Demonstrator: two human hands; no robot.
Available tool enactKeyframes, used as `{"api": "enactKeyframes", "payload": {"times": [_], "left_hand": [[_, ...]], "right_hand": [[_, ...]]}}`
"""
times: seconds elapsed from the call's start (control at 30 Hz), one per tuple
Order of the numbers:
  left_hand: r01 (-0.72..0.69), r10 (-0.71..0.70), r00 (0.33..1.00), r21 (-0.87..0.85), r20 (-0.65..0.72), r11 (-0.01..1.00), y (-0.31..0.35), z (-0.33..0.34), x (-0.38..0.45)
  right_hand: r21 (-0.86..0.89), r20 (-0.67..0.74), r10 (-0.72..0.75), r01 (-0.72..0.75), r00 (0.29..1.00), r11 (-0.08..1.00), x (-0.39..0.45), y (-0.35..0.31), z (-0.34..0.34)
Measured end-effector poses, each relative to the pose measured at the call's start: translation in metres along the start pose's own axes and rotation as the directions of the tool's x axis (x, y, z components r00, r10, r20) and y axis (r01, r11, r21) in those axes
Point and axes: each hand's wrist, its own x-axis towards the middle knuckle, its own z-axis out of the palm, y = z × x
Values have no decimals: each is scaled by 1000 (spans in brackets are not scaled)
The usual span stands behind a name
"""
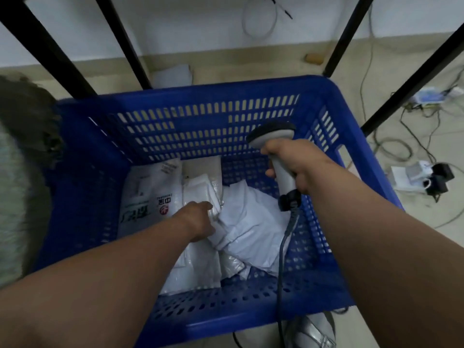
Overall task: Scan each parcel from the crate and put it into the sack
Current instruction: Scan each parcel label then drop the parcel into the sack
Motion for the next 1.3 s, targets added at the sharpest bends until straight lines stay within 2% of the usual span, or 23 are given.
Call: {"api": "enactKeyframes", "payload": {"times": [0.17,0.37,0.47,0.6,0.77,0.87,1.0,1.17,1.2,1.3], "left_hand": [[134,-125,989,-120,80,984,6,30,23],[154,-166,983,-147,-75,977,7,31,24],[63,-120,963,-230,-241,971,8,12,10],[-156,-30,866,-325,-499,933,13,-22,-25],[-347,48,760,-342,-648,873,19,-58,-89],[-450,33,712,-420,-701,788,14,-68,-133],[-579,20,688,-532,-725,618,4,-78,-191],[-685,52,639,-537,-767,492,-11,-91,-243],[-688,34,659,-584,-752,430,-14,-93,-250],[-668,33,742,-735,-669,118,-21,-97,-264]], "right_hand": [[-37,17,49,-48,999,998,14,10,4],[-58,19,36,-35,999,998,12,13,5],[-65,3,15,-15,1000,998,3,8,1],[-34,-29,-31,30,999,999,-23,-3,-10],[64,-63,-93,97,994,993,-69,-13,-22],[130,-69,-109,117,992,985,-100,-13,-26],[222,-91,-119,137,989,965,-138,-18,-25],[264,-71,-157,171,985,949,-170,-24,-23],[261,-59,-145,155,988,953,-174,-24,-22],[276,20,-62,54,998,960,-183,-22,-19]]}}
